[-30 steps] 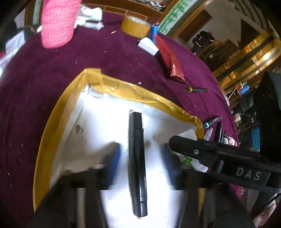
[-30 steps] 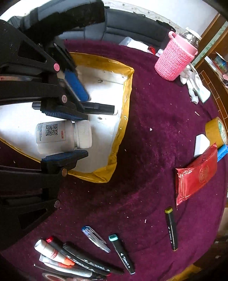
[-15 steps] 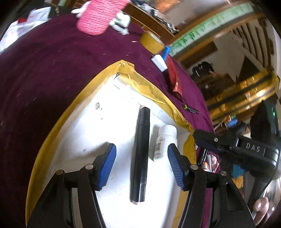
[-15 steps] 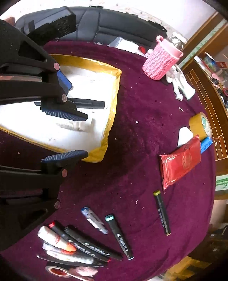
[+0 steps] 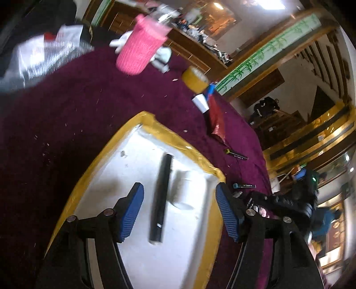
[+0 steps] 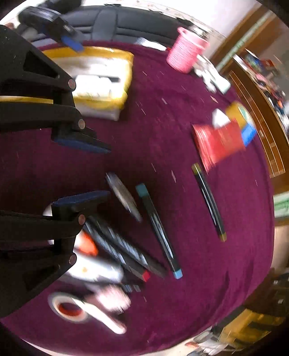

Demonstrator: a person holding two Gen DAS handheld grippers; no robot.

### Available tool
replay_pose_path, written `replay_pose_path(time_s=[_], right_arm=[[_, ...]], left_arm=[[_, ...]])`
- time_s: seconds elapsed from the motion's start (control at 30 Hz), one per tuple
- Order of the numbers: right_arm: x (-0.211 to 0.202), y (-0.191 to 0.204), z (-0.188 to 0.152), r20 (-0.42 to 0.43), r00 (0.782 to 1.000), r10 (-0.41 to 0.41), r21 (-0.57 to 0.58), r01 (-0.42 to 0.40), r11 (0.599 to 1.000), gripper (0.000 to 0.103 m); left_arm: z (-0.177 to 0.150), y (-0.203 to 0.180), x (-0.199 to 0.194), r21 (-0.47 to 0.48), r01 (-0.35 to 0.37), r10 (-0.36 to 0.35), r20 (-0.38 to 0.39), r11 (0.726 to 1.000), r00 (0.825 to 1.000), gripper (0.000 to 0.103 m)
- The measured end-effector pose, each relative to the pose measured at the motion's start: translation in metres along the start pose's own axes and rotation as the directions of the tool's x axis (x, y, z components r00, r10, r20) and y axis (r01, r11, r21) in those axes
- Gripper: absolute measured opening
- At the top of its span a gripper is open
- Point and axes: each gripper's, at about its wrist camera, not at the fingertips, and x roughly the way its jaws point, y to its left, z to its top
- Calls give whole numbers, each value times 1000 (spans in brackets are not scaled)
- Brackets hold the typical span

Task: Organize objects
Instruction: 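Withdraw the left gripper while the right gripper grasps a yellow-capped black marker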

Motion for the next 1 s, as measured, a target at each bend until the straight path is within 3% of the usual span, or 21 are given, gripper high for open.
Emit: replay_pose_path(time_s=[0.17,0.3,0.43,0.63,0.77,0.9,1.0], right_arm=[[0,-58,38,8,1000,15,68,-15,998,32],[14,-79,77,-16,996,84,114,-82,990,32],[39,-80,114,-41,988,150,149,-143,979,32],[84,-65,149,-110,974,198,218,-171,961,32],[103,-51,165,-125,982,144,220,-114,969,33],[108,-29,178,-97,995,23,154,-8,988,33],[113,-12,186,-88,993,-80,79,87,993,33]], left_arm=[[-19,-38,-2,15,3,-2,-36,1000,999,62],[-40,-60,-2,-10,2,-3,-44,1000,999,62],[-60,-70,-8,-12,-25,24,-59,1000,998,62],[-80,-73,-16,-34,-75,73,-60,997,996,62],[-86,-71,-25,-48,-105,103,-41,993,994,62],[-89,-68,-29,-52,-132,131,-30,990,991,62],[-88,-70,-27,-46,-140,139,-35,989,990,62]])
